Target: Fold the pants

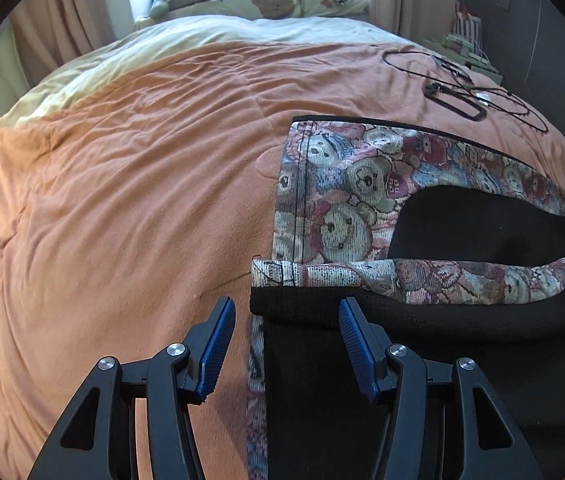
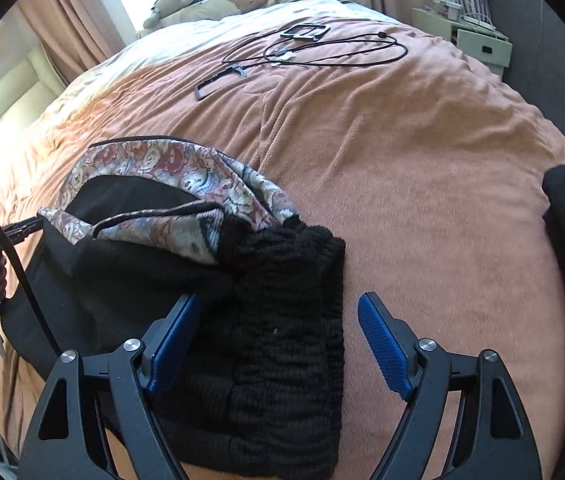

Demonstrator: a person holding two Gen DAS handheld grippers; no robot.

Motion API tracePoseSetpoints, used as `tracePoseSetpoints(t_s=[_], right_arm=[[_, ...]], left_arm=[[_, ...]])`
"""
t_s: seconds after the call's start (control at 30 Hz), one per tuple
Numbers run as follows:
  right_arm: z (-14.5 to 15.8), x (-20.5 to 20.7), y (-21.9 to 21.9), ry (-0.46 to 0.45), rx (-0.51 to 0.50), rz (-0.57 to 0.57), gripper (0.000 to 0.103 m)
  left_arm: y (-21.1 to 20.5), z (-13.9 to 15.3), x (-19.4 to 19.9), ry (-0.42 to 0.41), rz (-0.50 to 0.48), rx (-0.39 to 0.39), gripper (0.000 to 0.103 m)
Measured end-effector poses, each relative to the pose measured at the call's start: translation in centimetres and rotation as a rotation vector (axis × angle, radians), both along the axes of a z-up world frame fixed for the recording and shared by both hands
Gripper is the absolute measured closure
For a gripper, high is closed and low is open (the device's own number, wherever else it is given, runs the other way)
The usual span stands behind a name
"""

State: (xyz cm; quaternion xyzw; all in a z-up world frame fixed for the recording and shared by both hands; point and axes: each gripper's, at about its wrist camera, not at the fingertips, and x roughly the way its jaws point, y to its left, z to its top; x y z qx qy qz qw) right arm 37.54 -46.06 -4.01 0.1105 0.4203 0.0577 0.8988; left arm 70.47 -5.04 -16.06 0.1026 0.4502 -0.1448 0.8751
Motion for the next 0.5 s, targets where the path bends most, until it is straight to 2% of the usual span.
tracePoseSetpoints(t_s=[0.03, 0.1, 0.17, 0.2, 0.23, 0.3, 0.37, 0.5], right_arm=[[0.0, 0.3, 0.1, -0.004, -0.010, 0.003, 0.023], [-0.1, 0.6, 0.4, -0.006, -0.023, 0.022, 0.030], [-0.2, 0.9, 0.7, -0.004, -0.039, 0.042, 0.045], [-0.3, 1.0, 1.0, -0.005, -0.048, 0.052, 0.049], [-0.4, 1.0, 1.0, -0.004, -0.058, 0.057, 0.059], [-0.3, 1.0, 1.2, -0.018, -0.084, 0.054, 0.069], [0.0, 0.7, 1.1, -0.040, -0.092, 0.048, 0.074], [0.7, 0.0, 1.3, -0.074, -0.108, 0.031, 0.083]], left_arm=[[-0.3, 0.0, 0.3, -0.007, -0.015, 0.001, 0.046], [-0.7, -0.1, 0.8, -0.016, -0.024, 0.015, 0.046], [-1.1, -0.3, 1.5, -0.012, -0.034, 0.015, 0.050], [-1.2, -0.4, 1.8, -0.012, -0.037, 0.021, 0.057], [-1.4, -0.5, 2.0, -0.009, -0.037, 0.029, 0.062], [-1.5, -0.6, 2.4, -0.012, -0.033, 0.053, 0.090], [-1.4, -0.2, 2.4, -0.023, -0.028, 0.065, 0.097], [-0.6, 2.0, 2.3, -0.064, -0.014, 0.050, 0.099]])
